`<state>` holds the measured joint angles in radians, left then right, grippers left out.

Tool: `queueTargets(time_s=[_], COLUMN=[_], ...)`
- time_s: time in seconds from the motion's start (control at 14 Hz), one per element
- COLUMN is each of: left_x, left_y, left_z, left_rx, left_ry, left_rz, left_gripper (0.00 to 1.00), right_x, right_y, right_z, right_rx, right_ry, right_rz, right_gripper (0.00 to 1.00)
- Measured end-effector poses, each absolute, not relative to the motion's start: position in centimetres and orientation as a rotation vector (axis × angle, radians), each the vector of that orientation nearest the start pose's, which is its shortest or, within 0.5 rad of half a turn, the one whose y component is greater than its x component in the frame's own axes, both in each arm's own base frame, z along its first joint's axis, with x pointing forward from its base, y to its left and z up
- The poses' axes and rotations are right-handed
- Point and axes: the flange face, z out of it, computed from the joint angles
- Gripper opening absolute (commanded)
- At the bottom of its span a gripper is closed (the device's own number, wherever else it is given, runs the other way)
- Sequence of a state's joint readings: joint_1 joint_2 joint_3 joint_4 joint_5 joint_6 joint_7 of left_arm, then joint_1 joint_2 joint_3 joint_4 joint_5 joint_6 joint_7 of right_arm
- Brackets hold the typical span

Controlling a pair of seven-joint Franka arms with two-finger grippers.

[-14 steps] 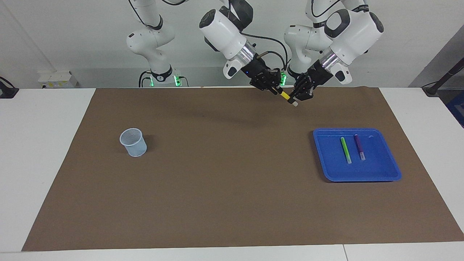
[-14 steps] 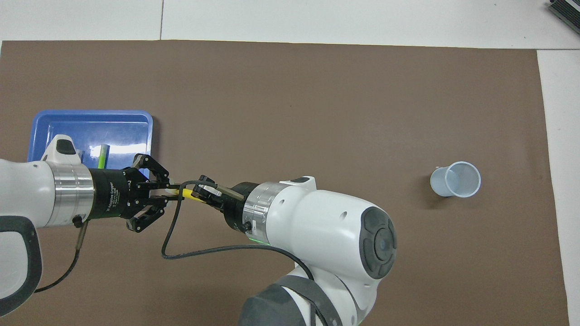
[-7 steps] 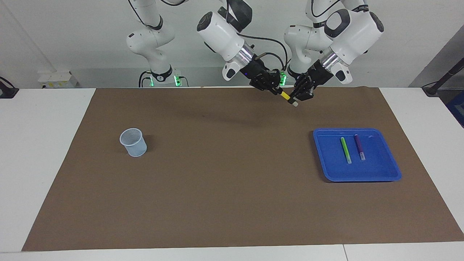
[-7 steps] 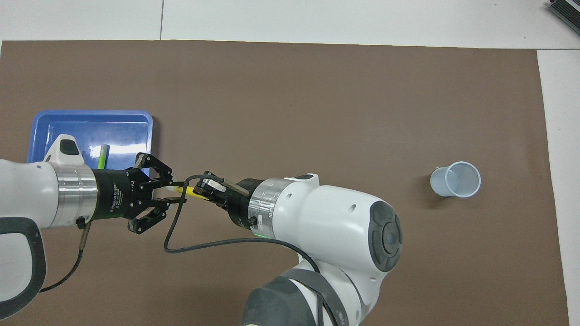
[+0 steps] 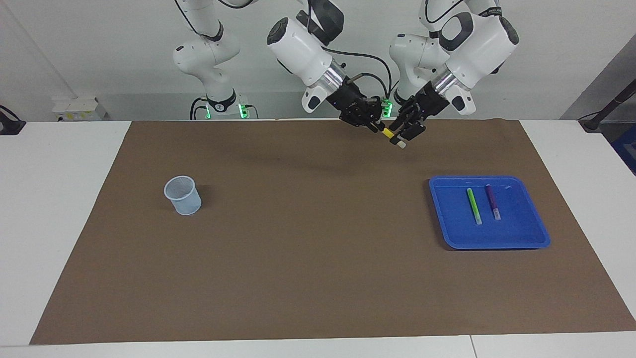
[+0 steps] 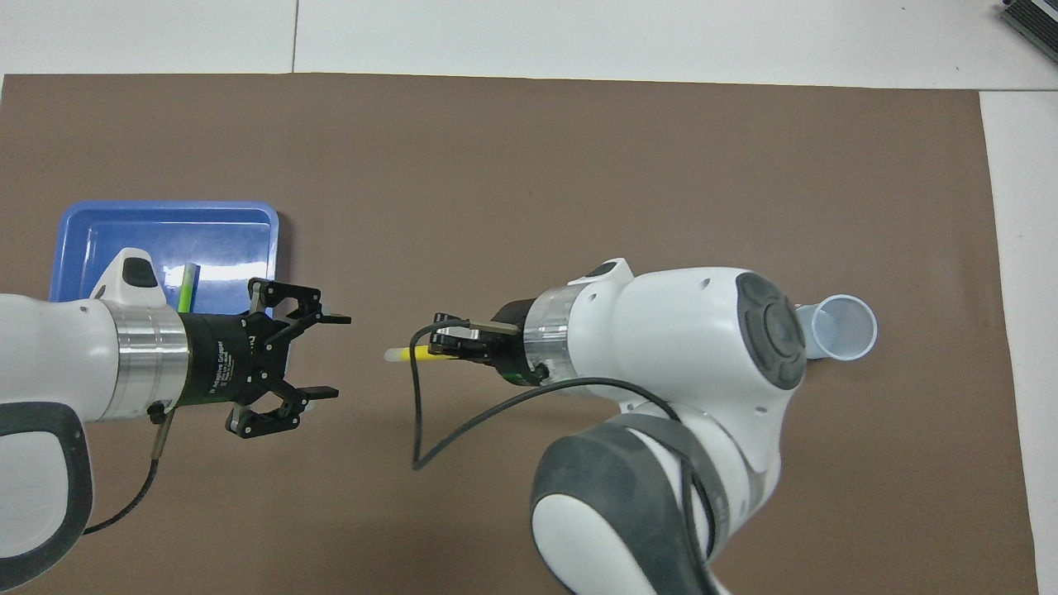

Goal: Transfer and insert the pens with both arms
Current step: 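Open the left gripper while the right gripper pulls the pen away, then insert the yellow pen into the cup with the right gripper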

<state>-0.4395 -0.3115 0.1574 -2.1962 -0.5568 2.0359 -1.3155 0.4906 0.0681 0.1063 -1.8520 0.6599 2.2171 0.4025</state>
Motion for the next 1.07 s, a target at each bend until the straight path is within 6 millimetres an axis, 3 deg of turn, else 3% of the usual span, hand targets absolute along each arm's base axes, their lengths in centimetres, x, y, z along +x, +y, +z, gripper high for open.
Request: queueTargets(time_s=[0.29, 0.57, 0.79, 1.07], left_x=[45.5, 45.1, 45.2, 45.3], left_y=[-13.4, -9.2, -5.6, -2.7], left_z=[52.8, 51.9, 51.6, 51.2], left_rx=[-3.132, -3.346, -3.387, -3.321], left_ry=[-1.768, -1.013, -0.644, -0.200], left_rz=[0.458, 0.268, 0.170, 0.073], left_gripper=[0.72, 0.71, 0.66, 0.66], right_x=[49.6, 49.4, 51.1, 52.2], right_y=[30.5, 23.8, 17.4, 13.0], right_z=[53.0, 54.3, 53.8, 53.5], right_rx=[-2.661, -2.799, -2.853, -2.832], right_ry=[-0.169, -0.570, -0.909, -1.485], right_rz=[0.057, 0.081, 0.091, 0.145], right_gripper=[0.00, 0.00, 0.00, 0.00])
